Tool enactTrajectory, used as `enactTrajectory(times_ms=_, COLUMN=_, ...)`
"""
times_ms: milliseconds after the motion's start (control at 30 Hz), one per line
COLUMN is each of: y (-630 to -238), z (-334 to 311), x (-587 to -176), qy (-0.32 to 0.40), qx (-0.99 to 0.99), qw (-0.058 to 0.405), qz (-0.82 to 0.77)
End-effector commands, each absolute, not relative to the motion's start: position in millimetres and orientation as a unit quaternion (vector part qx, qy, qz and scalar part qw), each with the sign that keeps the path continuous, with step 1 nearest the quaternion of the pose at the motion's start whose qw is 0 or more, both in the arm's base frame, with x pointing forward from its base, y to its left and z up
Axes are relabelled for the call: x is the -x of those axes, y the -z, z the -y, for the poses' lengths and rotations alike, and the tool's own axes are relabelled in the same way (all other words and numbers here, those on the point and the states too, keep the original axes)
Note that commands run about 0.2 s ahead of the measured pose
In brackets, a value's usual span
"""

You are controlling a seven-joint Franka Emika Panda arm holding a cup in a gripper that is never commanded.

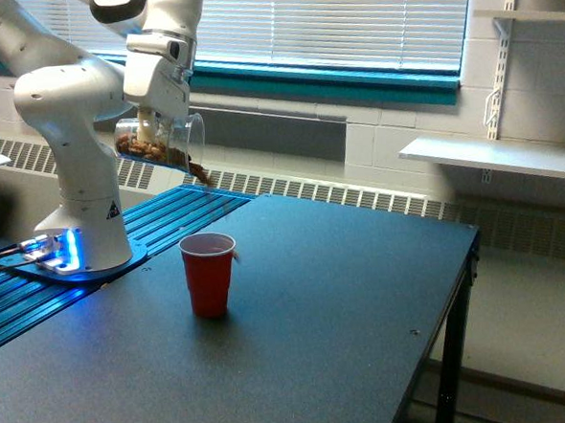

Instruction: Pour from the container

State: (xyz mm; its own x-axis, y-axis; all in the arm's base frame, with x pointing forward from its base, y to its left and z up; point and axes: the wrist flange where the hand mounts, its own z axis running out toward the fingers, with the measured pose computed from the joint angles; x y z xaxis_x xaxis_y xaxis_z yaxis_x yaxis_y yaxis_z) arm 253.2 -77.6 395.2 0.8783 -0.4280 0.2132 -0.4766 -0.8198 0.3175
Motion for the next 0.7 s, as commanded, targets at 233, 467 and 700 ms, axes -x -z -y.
enactTrajectory(times_ms=233, y=-377.9, z=75.6, x=-244.2, qy=-0.039, qx=-0.95, qw=0.199, qz=0.236)
enactTrajectory(times_ms=467, y=-375.5, z=76.3, x=-241.2, qy=-0.028, qx=-0.949, qw=0.205, qz=0.237)
enactTrajectory(times_ms=700, y=-372.6, z=74.2, x=-239.9, qy=-0.02, qx=-0.948, qw=0.212, qz=0.234)
